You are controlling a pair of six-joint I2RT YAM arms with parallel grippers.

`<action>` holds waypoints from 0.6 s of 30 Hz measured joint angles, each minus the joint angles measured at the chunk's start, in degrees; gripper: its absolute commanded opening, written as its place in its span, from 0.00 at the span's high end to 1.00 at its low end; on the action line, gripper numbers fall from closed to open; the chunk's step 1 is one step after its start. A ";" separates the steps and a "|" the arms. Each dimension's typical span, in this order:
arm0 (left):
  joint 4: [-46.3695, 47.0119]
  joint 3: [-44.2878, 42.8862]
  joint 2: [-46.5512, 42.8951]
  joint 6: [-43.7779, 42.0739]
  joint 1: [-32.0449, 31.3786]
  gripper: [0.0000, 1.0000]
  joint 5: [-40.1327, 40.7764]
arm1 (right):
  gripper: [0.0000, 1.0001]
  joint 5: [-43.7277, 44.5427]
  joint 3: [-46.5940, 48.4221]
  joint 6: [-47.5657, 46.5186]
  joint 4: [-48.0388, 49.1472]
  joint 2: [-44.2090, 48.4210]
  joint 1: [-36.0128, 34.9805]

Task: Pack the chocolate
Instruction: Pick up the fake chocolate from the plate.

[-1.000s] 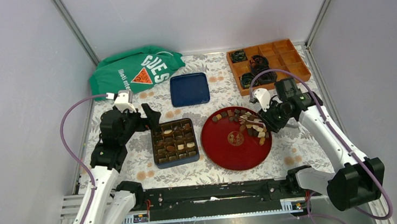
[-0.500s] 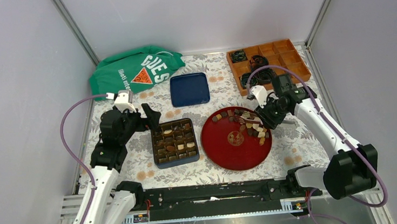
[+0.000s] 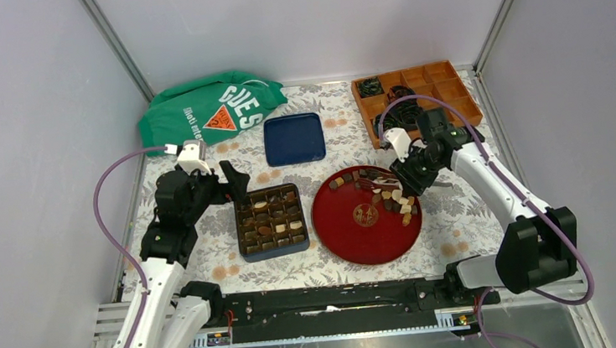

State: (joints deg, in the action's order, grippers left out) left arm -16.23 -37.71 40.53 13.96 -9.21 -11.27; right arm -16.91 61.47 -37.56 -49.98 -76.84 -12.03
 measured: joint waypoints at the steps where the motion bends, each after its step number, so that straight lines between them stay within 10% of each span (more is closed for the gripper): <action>1: 0.00 0.00 0.00 0.02 0.00 0.02 0.00 | 0.53 -0.26 0.07 0.00 0.00 -0.22 0.00; 18: -0.02 0.00 0.11 0.02 0.00 0.02 -0.09 | 0.56 -0.15 0.13 -0.26 -0.57 -0.70 -2.25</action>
State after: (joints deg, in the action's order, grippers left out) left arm -16.25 -37.71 40.64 13.98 -9.21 -11.35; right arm -17.06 61.60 -37.82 -50.54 -77.54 -14.28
